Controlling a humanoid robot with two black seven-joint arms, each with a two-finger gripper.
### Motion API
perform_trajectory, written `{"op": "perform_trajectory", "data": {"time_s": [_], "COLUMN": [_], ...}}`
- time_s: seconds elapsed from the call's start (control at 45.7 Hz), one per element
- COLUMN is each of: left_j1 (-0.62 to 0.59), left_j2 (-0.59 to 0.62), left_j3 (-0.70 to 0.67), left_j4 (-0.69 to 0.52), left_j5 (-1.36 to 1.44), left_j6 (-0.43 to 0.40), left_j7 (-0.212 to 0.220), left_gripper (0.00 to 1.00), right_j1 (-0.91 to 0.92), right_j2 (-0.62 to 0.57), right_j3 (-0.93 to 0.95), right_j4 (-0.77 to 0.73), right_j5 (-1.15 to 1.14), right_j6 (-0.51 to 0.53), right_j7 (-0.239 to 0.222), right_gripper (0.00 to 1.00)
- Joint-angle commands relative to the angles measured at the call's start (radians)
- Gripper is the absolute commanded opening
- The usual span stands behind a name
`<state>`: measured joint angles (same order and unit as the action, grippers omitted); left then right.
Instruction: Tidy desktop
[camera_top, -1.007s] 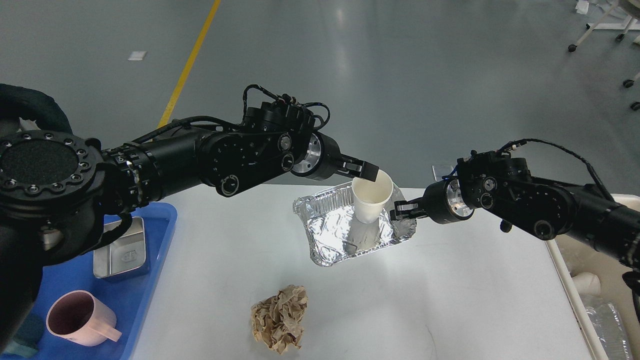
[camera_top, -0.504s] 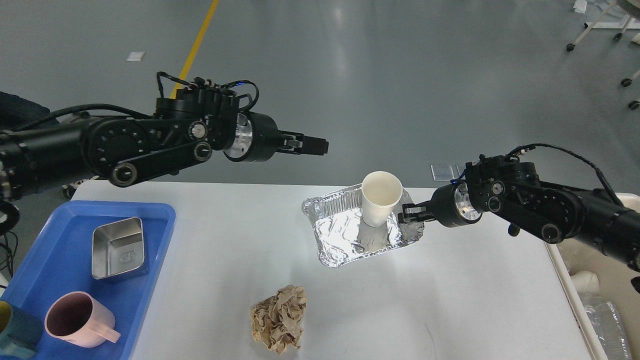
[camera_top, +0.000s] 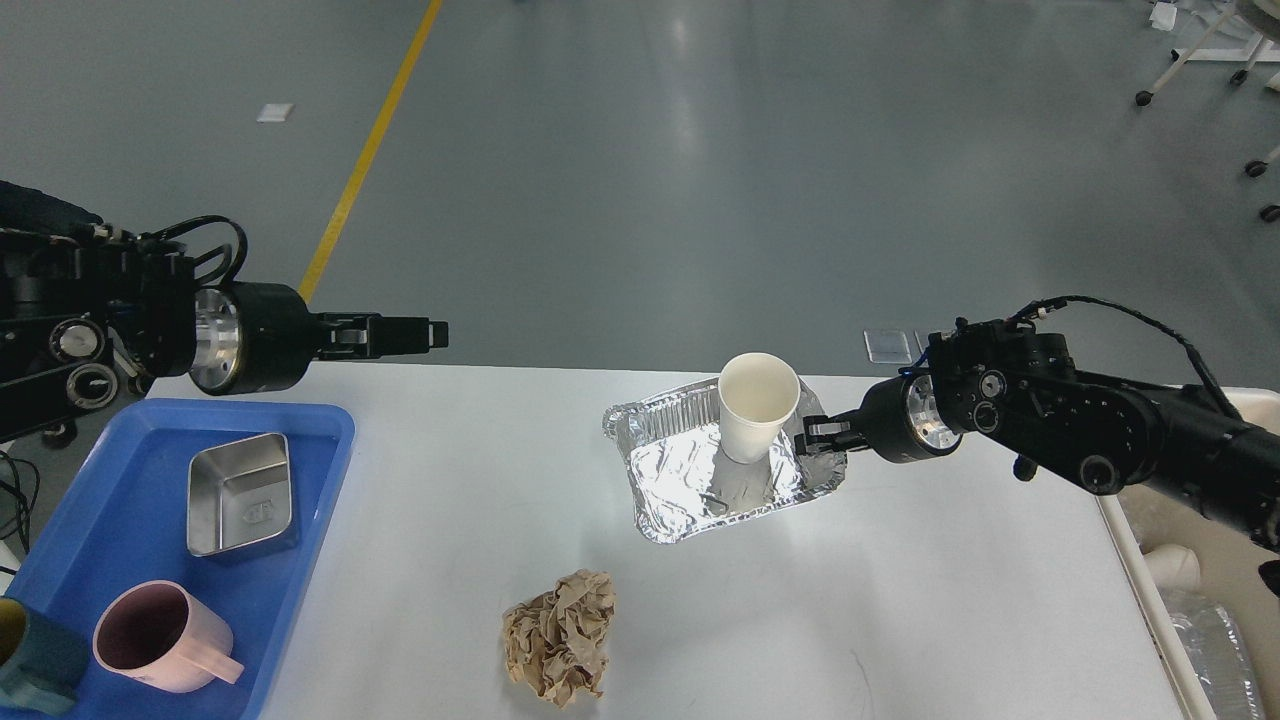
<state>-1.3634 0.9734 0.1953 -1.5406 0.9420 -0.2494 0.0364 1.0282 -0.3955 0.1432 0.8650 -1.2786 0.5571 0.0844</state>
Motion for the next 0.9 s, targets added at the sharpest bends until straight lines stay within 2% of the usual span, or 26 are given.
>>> {"op": "perform_trajectory", "data": {"time_s": [0.0, 0.219, 0.504, 0.701, 0.876], "left_j1": [0.052, 0.118, 0.198, 0.267, 0.28], "left_j2": [0.086, 0.211, 0.301, 0.337, 0.335], "left_j3": [-0.004, -0.002, 0.003, 0.0, 0.0], "left_j4": [-0.058, -0.131, -0.159, -0.167, -0.168], "left_j5": [0.001, 0.003, 0.003, 0.003, 0.003], "left_j6": [0.041, 0.048, 0.047, 0.053, 0.065], "left_j7": [-0.001, -0.003, -0.01, -0.013, -0.035], "left_gripper": [0.87, 0.87, 0.87, 0.87, 0.87], "right_j1": [-0.004, -0.011, -0.016, -0.02, -0.02], "right_j2": [0.004, 0.0, -0.003, 0.004, -0.002], "right_j3": [0.001, 0.001, -0.001, 0.001, 0.001], "right_j4": [-0.001, -0.001, -0.003, -0.003, -0.001], "right_j5": [-0.001, -0.001, -0.001, -0.001, -0.001], "right_j6": [0.0, -0.002, -0.002, -0.008, -0.008], "right_j7": [0.0, 0.0, 0.0, 0.0, 0.0], "right_gripper": [0.0, 0.0, 0.0, 0.0, 0.0]}}
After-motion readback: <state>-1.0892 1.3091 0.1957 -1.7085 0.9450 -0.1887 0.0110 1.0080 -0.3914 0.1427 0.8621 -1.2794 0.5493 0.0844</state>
